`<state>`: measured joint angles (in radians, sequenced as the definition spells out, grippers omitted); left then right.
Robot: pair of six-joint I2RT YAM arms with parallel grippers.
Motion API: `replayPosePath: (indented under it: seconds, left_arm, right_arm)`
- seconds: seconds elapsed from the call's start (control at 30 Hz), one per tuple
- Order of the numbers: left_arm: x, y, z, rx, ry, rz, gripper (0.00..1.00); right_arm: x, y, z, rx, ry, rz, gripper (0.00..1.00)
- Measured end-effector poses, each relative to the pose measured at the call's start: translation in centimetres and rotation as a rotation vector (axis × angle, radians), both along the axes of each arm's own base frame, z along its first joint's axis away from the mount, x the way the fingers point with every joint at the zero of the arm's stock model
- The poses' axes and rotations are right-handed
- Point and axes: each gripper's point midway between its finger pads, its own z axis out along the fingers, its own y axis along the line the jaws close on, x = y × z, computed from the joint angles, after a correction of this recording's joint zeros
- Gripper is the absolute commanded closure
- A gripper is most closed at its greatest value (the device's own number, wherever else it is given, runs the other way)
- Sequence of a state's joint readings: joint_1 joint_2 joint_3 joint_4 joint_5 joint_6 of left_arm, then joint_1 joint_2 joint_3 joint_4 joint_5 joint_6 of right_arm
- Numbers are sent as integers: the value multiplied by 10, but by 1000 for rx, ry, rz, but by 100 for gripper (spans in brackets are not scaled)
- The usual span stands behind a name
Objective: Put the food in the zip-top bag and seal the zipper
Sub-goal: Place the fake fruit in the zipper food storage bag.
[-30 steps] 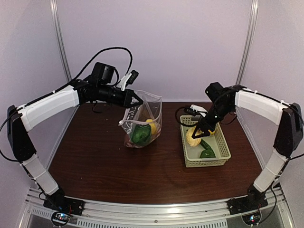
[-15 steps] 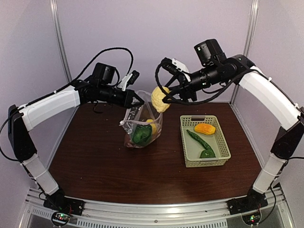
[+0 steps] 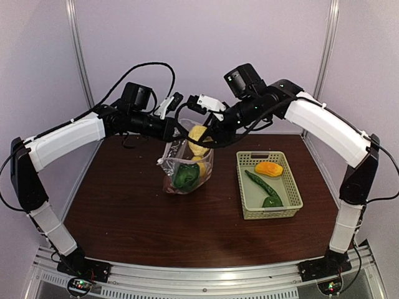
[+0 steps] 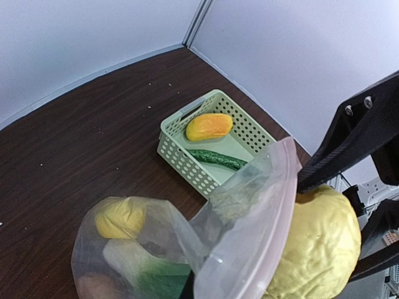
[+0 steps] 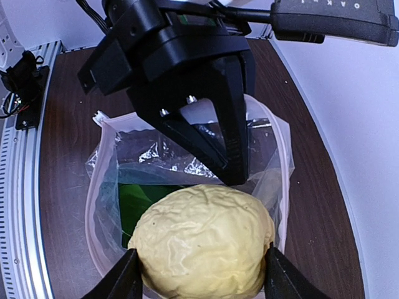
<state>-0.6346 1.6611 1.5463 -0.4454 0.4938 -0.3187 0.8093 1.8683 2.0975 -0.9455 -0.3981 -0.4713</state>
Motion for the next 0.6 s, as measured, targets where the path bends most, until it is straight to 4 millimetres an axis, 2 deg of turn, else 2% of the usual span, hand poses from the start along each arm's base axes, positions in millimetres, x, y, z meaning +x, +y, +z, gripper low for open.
replayPosePath:
  seconds: [0.13, 0.27, 0.37, 0.47, 0.6]
  left_arm:
    - [0, 0, 0, 0, 1, 0, 100]
    - [0, 0, 0, 0, 1, 1, 100]
    - [0, 0, -1, 1, 2, 1, 100]
    - [0, 0, -1, 1, 2, 2, 100]
    - [0, 0, -1, -1, 5, 3, 100]
  right_arm:
    - [0, 2, -3, -42, -44, -35, 29]
    - [1, 3, -4, -73, -80, -65, 24]
    - [0, 4, -5, -81, -89, -68, 22]
    - [-6, 3, -4, -92, -99, -24, 24]
    - [-31, -5, -8, -139, -106, 101, 28]
